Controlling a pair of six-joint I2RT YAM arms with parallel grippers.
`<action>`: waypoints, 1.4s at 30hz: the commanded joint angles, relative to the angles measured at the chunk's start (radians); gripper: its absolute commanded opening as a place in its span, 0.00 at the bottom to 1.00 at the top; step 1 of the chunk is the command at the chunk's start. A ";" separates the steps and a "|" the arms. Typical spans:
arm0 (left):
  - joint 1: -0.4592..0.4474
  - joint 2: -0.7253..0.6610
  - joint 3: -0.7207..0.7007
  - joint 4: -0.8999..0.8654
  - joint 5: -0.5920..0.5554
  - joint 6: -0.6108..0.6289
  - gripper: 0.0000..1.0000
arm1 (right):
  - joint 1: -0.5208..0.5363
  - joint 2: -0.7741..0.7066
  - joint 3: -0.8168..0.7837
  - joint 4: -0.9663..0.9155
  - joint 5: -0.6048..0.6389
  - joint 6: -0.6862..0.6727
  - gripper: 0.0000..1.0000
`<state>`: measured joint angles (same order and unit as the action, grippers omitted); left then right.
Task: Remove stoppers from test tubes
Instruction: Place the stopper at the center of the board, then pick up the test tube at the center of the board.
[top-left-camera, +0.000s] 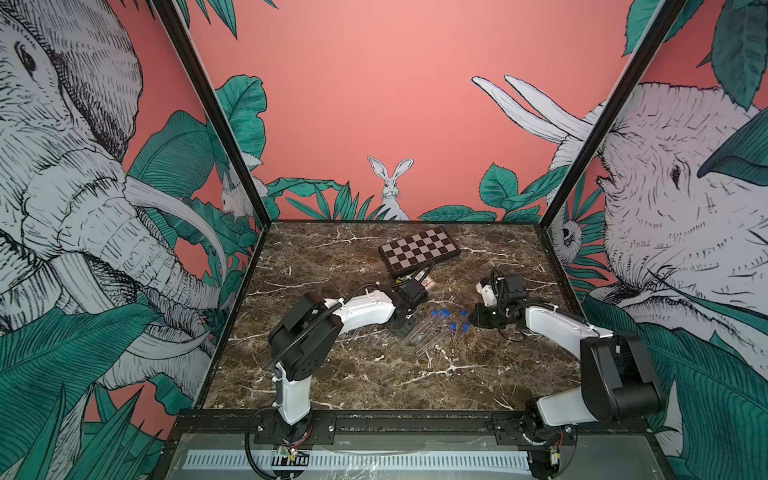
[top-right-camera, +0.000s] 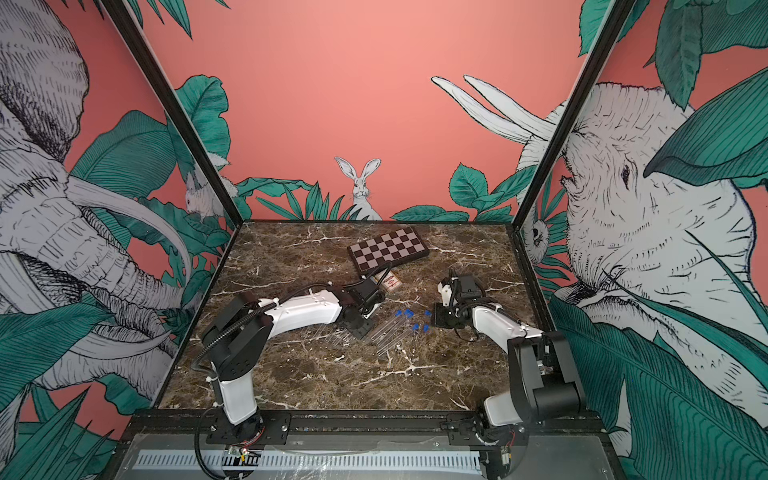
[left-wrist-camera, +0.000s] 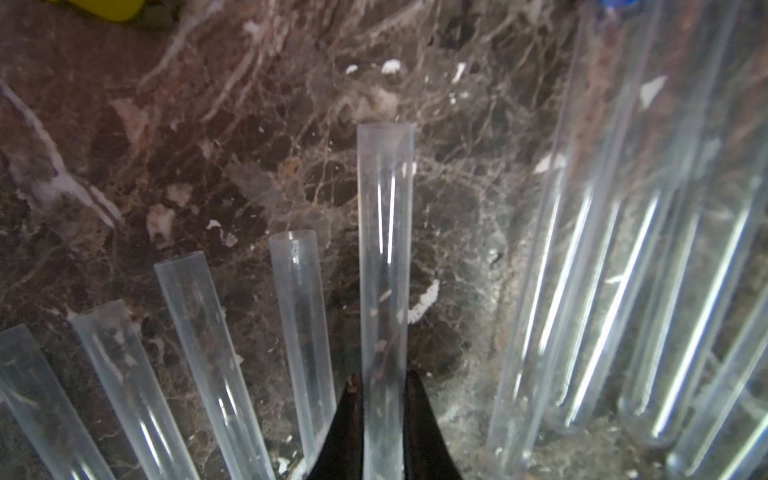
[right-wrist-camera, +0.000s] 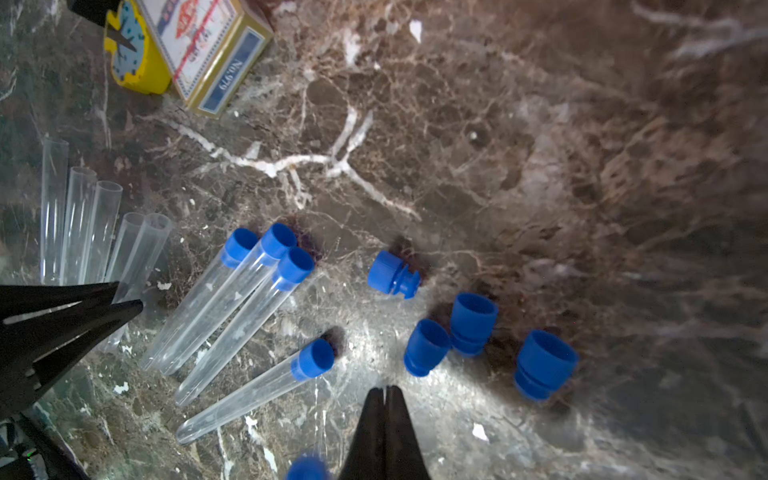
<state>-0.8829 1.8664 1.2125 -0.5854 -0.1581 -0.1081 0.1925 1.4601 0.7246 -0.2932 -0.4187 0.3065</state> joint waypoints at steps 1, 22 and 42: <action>0.001 -0.001 0.022 -0.025 -0.009 -0.018 0.13 | -0.005 0.022 -0.003 0.009 0.020 -0.025 0.01; 0.001 -0.042 0.073 -0.097 -0.018 0.005 0.39 | -0.004 -0.103 0.026 -0.031 0.006 -0.010 0.17; -0.047 0.048 0.254 -0.103 0.092 0.021 0.44 | -0.005 -0.184 -0.060 0.078 -0.142 0.010 0.74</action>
<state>-0.9257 1.8938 1.4437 -0.6651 -0.0845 -0.0925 0.1917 1.2835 0.6861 -0.2493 -0.5167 0.3122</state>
